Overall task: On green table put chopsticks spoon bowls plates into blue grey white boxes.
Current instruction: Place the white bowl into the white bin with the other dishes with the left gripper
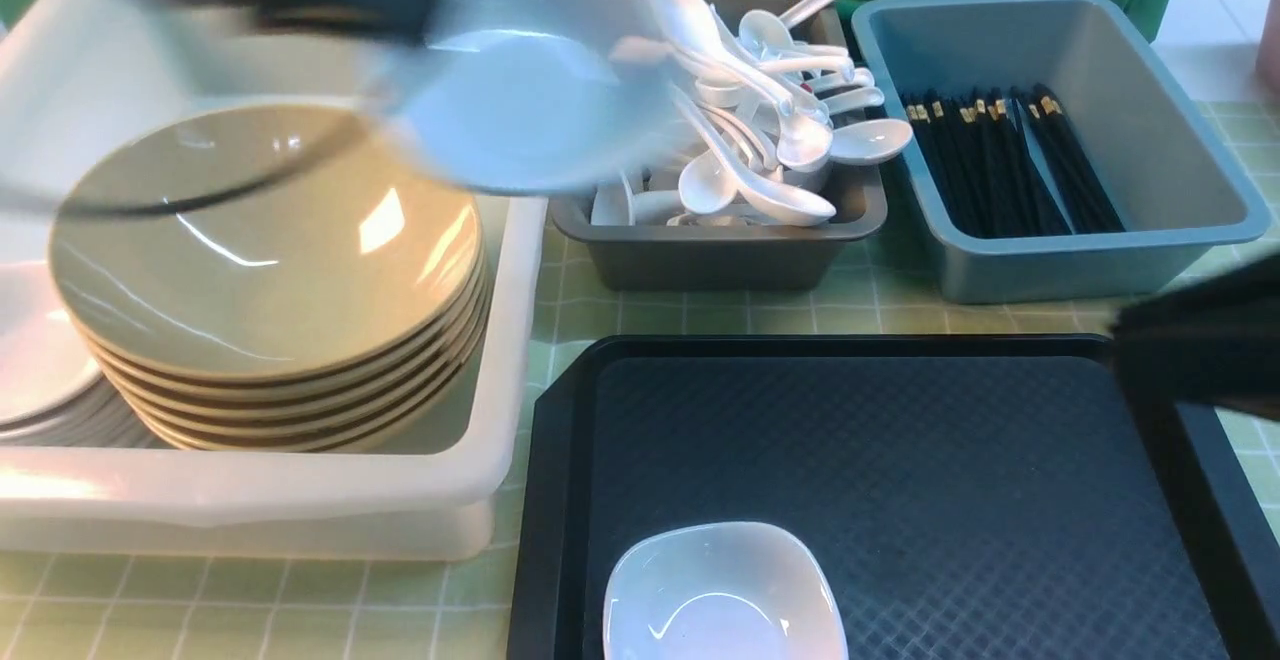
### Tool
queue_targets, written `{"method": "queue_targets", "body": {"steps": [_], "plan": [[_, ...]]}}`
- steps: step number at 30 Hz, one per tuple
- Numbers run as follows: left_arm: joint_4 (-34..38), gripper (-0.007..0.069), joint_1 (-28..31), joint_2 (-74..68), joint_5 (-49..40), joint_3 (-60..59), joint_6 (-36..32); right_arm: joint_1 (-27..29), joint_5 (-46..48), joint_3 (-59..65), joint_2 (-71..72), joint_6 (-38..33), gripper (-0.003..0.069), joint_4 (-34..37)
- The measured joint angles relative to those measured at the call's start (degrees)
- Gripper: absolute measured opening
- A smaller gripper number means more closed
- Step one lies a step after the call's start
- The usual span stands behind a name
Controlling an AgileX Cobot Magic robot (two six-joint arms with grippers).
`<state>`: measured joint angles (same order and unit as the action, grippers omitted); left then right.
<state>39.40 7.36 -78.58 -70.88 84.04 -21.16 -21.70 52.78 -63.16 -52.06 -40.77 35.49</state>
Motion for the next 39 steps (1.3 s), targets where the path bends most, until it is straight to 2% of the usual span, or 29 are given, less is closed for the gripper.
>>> {"method": "queue_targets", "body": {"steps": [1,3,5,7,11,13,19,24,34,38,39], "plan": [[1.3,0.0015,7.0,3.8,0.1,-4.4,-1.7,-0.4,-0.9,-0.3,-1.5,-1.9,0.0025,2.5],[2.5,0.0015,17.0,9.4,1.4,-11.3,-3.2,-1.5,-1.8,-0.3,-3.8,-4.1,0.0025,5.8],[2.4,0.0015,25.3,13.5,5.6,-16.5,-3.0,-2.7,-2.3,-0.3,-6.3,-5.1,0.0025,7.1],[0.1,0.0015,29.5,15.6,10.4,-19.9,-0.6,-4.7,-2.7,-0.3,-9.0,-5.7,0.0025,7.8],[-6.9,0.0015,30.4,14.5,15.2,-21.4,6.1,-7.6,-2.7,-0.3,-11.1,-6.0,0.0025,8.0],[-14.1,0.0015,30.4,11.4,18.1,-21.4,14.0,-9.6,-2.7,-0.3,-11.4,-6.4,0.0025,8.1],[-23.2,0.0015,30.4,6.2,20.2,-19.6,25.3,-10.3,-2.7,-0.3,-11.4,-7.0,0.0026,8.2],[-25.8,0.0015,30.4,2.3,20.0,-19.6,26.8,-10.3,-2.7,-0.3,-11.4,-7.5,0.0027,8.2],[-24.4,0.0022,30.4,-5.9,18.7,-19.6,27.3,-10.3,-3.0,-0.3,-11.4,-7.9,0.0036,8.2],[-24.4,0.0058,30.4,-6.1,18.4,-19.5,27.7,-10.3,-3.2,-0.3,-11.4,-7.9,0.0038,8.2],[-24.4,0.0094,30.4,-6.1,18.0,-19.4,27.9,-10.3,-3.3,-0.3,-11.4,-7.9,0.004,8.2]]}}
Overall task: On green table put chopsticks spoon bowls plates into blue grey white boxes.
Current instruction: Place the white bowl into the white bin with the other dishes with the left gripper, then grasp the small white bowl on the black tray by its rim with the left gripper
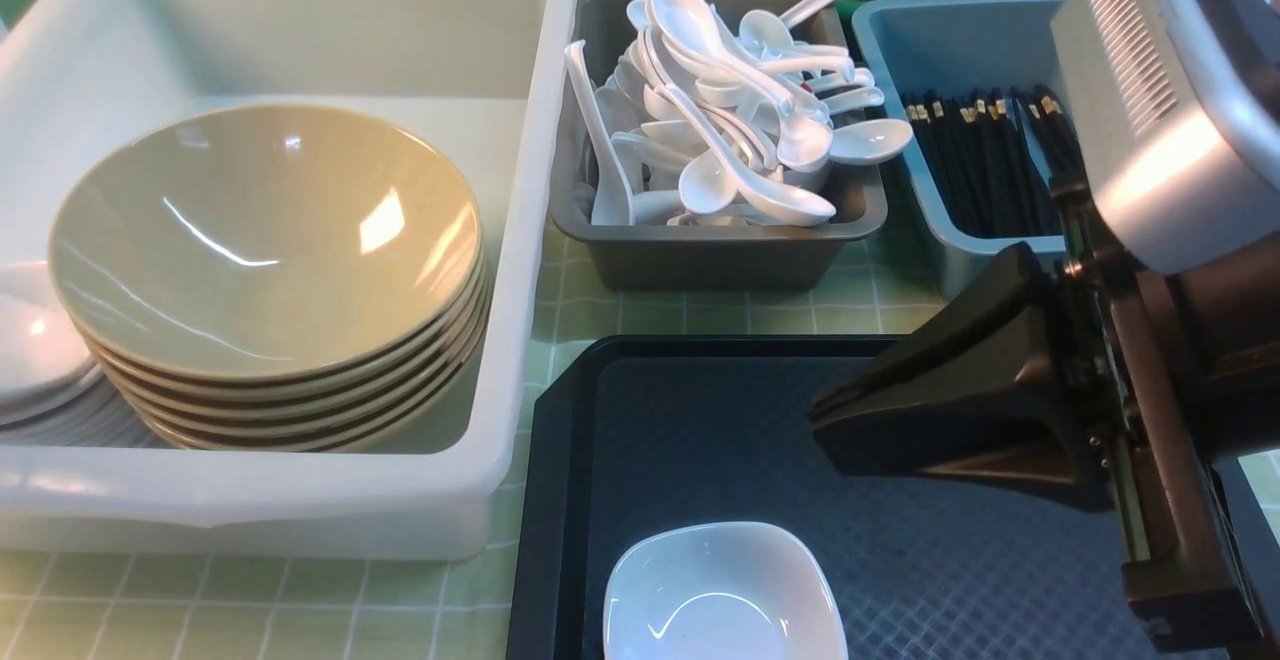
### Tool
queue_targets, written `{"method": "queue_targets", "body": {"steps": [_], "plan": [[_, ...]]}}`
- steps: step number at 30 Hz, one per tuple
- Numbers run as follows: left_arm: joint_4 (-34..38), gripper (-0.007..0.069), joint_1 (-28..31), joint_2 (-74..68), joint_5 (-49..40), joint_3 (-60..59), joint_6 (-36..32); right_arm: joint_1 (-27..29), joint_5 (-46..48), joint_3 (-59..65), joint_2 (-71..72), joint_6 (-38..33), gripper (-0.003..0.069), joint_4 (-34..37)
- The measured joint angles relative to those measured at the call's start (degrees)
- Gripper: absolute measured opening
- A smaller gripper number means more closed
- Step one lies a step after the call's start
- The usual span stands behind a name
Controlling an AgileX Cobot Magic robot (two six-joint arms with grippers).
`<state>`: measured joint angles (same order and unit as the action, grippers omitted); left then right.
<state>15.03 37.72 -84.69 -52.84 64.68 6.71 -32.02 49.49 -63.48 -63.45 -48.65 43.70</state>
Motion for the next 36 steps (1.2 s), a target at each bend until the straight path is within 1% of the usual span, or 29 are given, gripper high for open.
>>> {"method": "queue_targets", "body": {"steps": [1,4,5,6,7,8,11,14,15,17,18,19,21,22,23,25,26,27,28,30,32,33,36], "plan": [[0.0,0.0097,0.0,0.0,-0.1,0.1,0.0,0.0,0.0,0.0,0.0,0.0,0.004,0.0],[0.0,0.02,0.0,0.0,-1.3,0.1,0.2,0.0,-0.3,0.0,0.0,-0.2,0.0043,0.0],[-0.1,0.0216,0.0,0.0,-1.5,0.1,0.2,0.0,-0.3,0.0,0.0,-0.2,0.0044,0.0],[-0.5,0.0284,-0.1,0.3,-2.2,0.1,0.2,0.0,-0.3,0.0,0.0,-0.5,0.0046,0.0],[-1.0,0.0322,-0.2,0.4,-2.7,0.1,0.2,0.0,-0.3,0.0,0.0,-0.5,0.0047,0.0],[-1.3,0.0342,-0.4,0.6,-3.0,0.2,0.2,0.0,-0.3,0.0,0.0,-0.6,0.0047,0.0],[-5.8,0.0527,-1.9,2.3,-6.6,2.5,1.4,0.0,-0.4,0.0,0.0,-0.4,0.0047,-1.3],[-10.1,0.0622,-3.6,4.2,-9.8,5.9,2.4,0.0,-0.4,0.0,0.0,1.8,0.0047,-3.7],[-12.3,0.0655,-4.7,5.1,-12.0,7.8,2.5,0.0,-0.4,0.0,0.0,3.2,0.0047,-5.3],[-14.1,0.0664,-7.4,6.9,-14.6,11.0,2.0,0.0,-0.4,0.0,0.4,5.8,0.0047,-7.9],[-14.2,0.0664,-7.4,6.9,-14.9,11.0,1.8,0.0,-0.3,0.0,0.4,6.1,0.0047,-8.2],[-14.5,0.0664,-11.0,9.0,-16.4,13.1,0.0,0.0,0.0,0.0,1.3,9.1,0.0047,-11.2],[-13.6,0.0664,-15.4,11.3,-17.2,14.0,-3.5,0.0,0.6,0.0,2.5,11.7,0.0047,-15.1],[-12.7,0.0664,-18.7,12.3,-17.5,14.2,-5.4,0.0,1.1,0.0,3.4,13.5,0.0047,-16.8],[-12.1,0.0664,-20.1,12.7,-17.6,14.2,-6.7,0.0,1.3,0.0,3.8,14.3,0.0047,-17.7],[-6.5,0.066,-30.8,14.8,-18.1,13.8,-15.3,0.0,2.7,0.0,7.1,20.1,0.0047,-23.7],[-5.6,0.0659,-32.3,14.9,-18.1,13.6,-15.9,0.0,2.8,0.0,7.4,20.1,0.0047,-24.1],[-2.6,0.0644,-37.1,15.1,-18.2,12.9,-19.4,0.0,3.5,0.0,8.8,22.1,0.0047,-25.7],[-0.1,0.0636,-40.2,15.1,-18.2,12.0,-22.0,0.0,4.0,0.0,9.7,23.3,0.0047,-26.5],[4.4,0.06,-48.4,14.3,-17.6,9.6,-26.6,0.0,5.2,0.0,12.1,25.4,0.0047,-27.2],[7.0,0.057,-54.1,12.7,-16.1,7.9,-29.4,0.0,6.5,0.0,13.7,26.8,0.0047,-27.4],[8.3,0.0554,-58.1,11.0,-14.9,7.0,-30.7,0.0,7.4,0.0,14.7,27.6,0.0047,-27.4],[9.1,0.0512,-65.2,5.6,-11.8,6.8,-32.0,0.0,8.9,0.0,16.6,29.1,0.0047,-27.5]]}}
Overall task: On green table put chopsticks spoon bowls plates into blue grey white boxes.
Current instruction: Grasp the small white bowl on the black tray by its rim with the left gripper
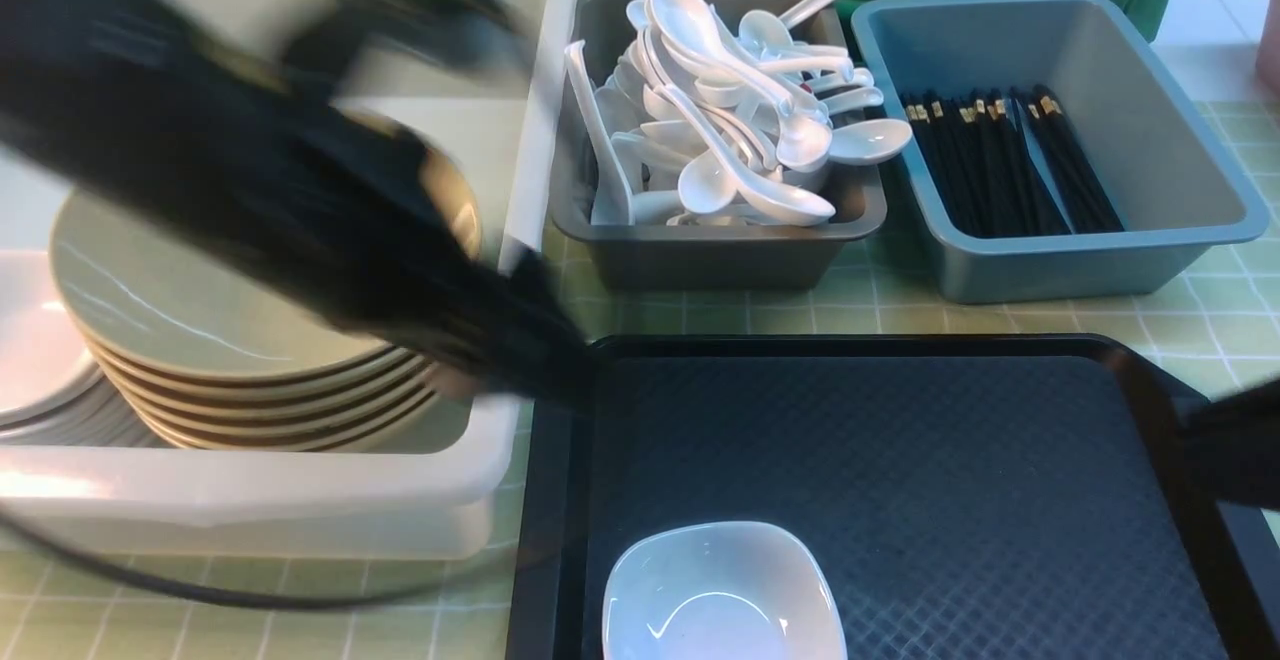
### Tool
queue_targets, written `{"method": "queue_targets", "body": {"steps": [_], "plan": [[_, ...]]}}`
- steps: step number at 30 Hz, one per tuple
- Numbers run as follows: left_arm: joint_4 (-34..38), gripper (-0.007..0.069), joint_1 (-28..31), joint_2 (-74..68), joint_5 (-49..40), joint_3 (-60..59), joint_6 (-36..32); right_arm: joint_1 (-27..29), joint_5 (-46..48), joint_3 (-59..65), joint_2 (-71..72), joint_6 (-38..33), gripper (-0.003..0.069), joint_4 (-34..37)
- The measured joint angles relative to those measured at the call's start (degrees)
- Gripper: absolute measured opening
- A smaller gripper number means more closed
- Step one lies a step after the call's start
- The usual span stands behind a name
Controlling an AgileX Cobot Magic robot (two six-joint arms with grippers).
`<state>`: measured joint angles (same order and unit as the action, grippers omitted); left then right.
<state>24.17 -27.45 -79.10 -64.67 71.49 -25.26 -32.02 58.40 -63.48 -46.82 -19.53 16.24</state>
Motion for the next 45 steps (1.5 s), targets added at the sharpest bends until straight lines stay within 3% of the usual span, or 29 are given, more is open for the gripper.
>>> {"method": "queue_targets", "body": {"steps": [5,10,16,27,29,31,36,45], "plan": [[-1.2,0.0463,-8.8,-13.7,-0.3,4.4,-2.8,0.0,3.0,0.1,2.2,1.4,0.0047,0.0],[-5.3,0.0463,-12.6,-24.3,-3.9,11.7,-10.4,0.0,4.0,2.1,3.8,1.5,0.0041,0.0],[-10.4,0.0463,-13.2,-33.8,-4.7,17.9,-21.1,0.0,4.7,6.1,5.6,1.5,0.0021,-0.1],[-14.1,0.0458,-13.2,-40.6,-4.7,18.4,-22.6,0.0,4.8,6.5,6.1,1.5,0.0021,-0.1],[-14.0,0.0432,-13.2,-41.0,-4.7,18.4,-22.6,0.0,4.8,6.5,6.1,1.5,0.0021,-0.1],[-13.6,0.0353,-13.2,-41.5,-4.7,18.4,-22.3,0.0,4.7,6.5,6.1,1.5,0.0021,-0.1],[-11.7,0.0086,-13.2,-41.8,-5.3,18.5,-20.1,0.0,4.0,6.5,6.1,1.5,0.0021,-0.1],[-6.1,0.0014,-13.1,-38.5,-5.3,18.8,-17.1,0.0,3.2,6.5,6.1,1.8,0.0022,-0.1]]}}
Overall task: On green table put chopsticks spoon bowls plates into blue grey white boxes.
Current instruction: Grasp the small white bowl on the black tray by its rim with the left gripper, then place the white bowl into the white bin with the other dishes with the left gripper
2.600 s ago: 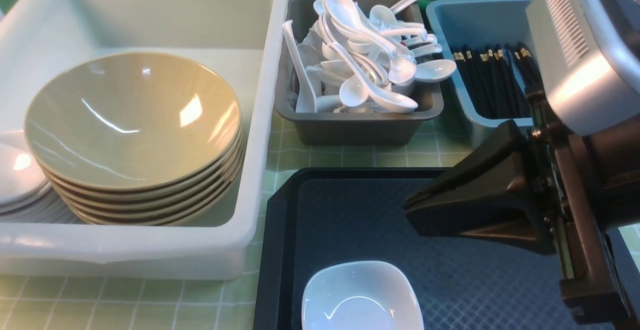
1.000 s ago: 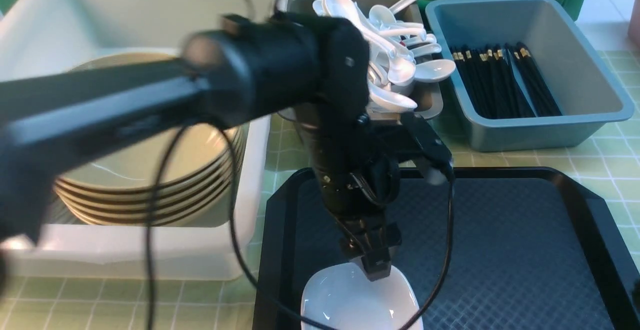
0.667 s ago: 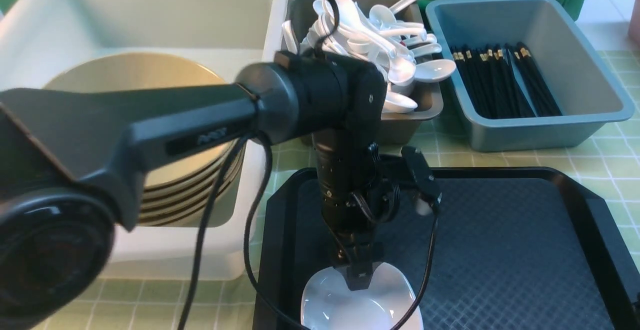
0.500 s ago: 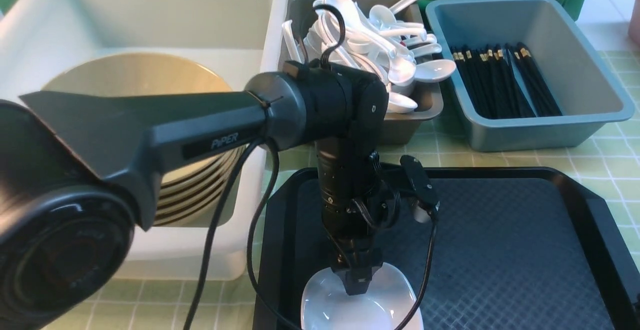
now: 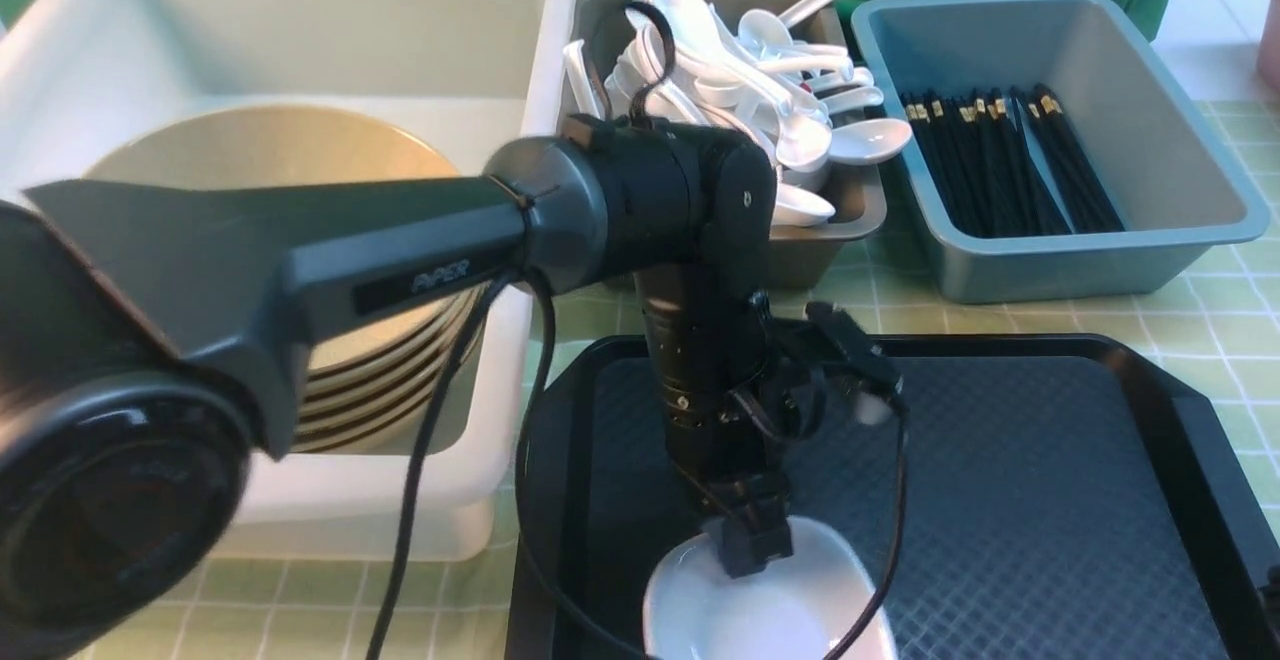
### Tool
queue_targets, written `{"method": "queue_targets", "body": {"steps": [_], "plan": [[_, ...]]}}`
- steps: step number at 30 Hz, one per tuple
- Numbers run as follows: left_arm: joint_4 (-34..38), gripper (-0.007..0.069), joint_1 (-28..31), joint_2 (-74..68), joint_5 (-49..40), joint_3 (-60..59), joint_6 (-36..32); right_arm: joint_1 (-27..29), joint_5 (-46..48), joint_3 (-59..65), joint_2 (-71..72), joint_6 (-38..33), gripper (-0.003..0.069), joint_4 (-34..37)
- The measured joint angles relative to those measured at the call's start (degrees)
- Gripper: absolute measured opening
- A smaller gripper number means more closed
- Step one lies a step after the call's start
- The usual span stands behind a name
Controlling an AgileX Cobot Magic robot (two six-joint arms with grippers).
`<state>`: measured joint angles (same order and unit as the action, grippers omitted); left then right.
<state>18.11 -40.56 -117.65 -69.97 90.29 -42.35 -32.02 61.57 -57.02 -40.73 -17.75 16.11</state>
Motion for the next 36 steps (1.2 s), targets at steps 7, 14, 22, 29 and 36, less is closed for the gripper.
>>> {"method": "queue_targets", "body": {"steps": [7,14,22,29,36], "plan": [[6.9,0.0015,4.7,11.2,0.2,0.0,1.6,0.0,-2.8,0.0,0.0,0.1,0.0025,0.0],[18.0,0.0015,22.9,29.2,-0.4,0.0,11.0,0.0,-10.9,0.0,0.0,0.0,0.0025,0.1],[23.2,0.0015,51.2,43.6,-1.2,-9.2,16.5,0.0,-19.1,0.0,-4.4,-10.8,0.0025,8.1],[41.1,0.0015,78.2,46.4,2.4,-22.2,18.3,0.0,-20.7,0.0,-9.7,-15.5,0.0025,11.5],[42.1,0.0015,90.1,44.4,9.3,-24.5,20.9,0.0,-21.0,0.0,-10.3,-17.8,0.0025,11.8]]}}
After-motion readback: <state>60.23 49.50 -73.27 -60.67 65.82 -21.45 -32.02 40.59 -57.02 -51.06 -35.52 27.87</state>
